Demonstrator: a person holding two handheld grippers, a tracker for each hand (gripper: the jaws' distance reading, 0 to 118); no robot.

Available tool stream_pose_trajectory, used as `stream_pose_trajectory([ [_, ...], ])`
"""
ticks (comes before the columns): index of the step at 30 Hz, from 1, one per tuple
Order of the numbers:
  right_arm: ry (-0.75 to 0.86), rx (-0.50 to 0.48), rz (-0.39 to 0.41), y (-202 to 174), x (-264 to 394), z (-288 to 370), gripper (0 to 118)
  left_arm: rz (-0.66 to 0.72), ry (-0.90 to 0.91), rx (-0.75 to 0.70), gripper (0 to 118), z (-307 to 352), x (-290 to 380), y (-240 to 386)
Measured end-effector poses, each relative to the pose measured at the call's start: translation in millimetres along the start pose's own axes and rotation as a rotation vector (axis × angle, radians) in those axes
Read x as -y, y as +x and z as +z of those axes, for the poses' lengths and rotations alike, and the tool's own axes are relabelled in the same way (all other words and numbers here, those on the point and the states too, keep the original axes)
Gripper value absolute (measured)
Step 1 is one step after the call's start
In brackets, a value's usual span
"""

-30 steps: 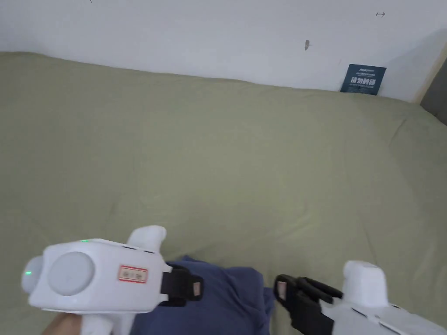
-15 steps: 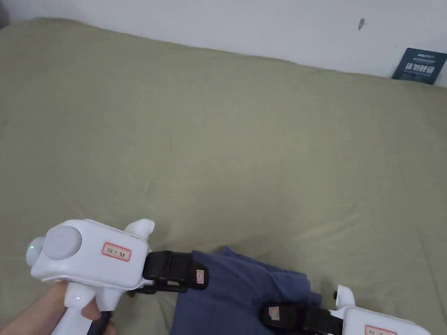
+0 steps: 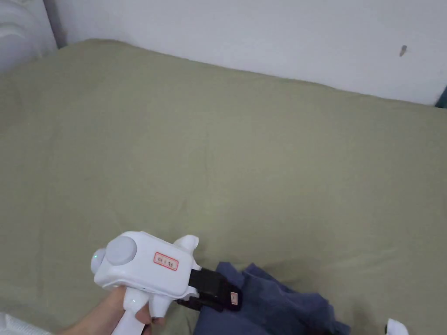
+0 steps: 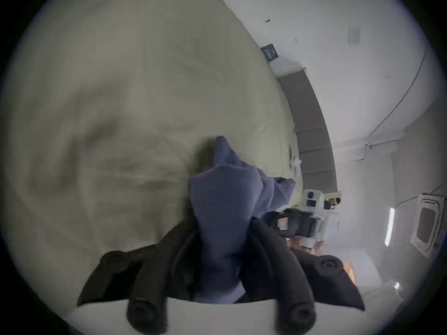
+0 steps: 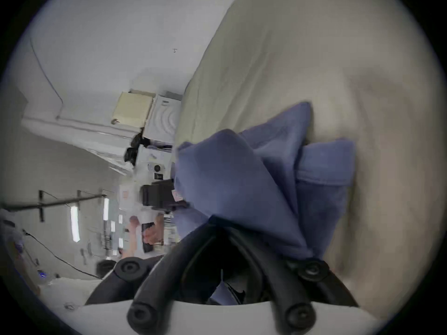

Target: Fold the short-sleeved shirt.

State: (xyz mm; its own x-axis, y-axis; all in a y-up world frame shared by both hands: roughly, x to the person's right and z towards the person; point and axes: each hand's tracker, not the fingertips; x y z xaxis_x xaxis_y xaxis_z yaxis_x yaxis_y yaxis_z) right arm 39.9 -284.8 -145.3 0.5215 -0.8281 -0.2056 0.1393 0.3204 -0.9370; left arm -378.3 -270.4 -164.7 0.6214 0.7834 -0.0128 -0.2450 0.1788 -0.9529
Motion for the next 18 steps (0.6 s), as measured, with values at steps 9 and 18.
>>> stream_pose_trajectory([
  [9,0.107,0.039,0.154,-54.2,6.1,28.8,0,-0.009,0.149,-0.334,25,220.5,-71.0,-66.8],
  [18,0.169,0.155,0.117,-48.6,2.0,19.0,0,0.061,0.166,-0.483,25,308.2,-150.7,-147.2],
])
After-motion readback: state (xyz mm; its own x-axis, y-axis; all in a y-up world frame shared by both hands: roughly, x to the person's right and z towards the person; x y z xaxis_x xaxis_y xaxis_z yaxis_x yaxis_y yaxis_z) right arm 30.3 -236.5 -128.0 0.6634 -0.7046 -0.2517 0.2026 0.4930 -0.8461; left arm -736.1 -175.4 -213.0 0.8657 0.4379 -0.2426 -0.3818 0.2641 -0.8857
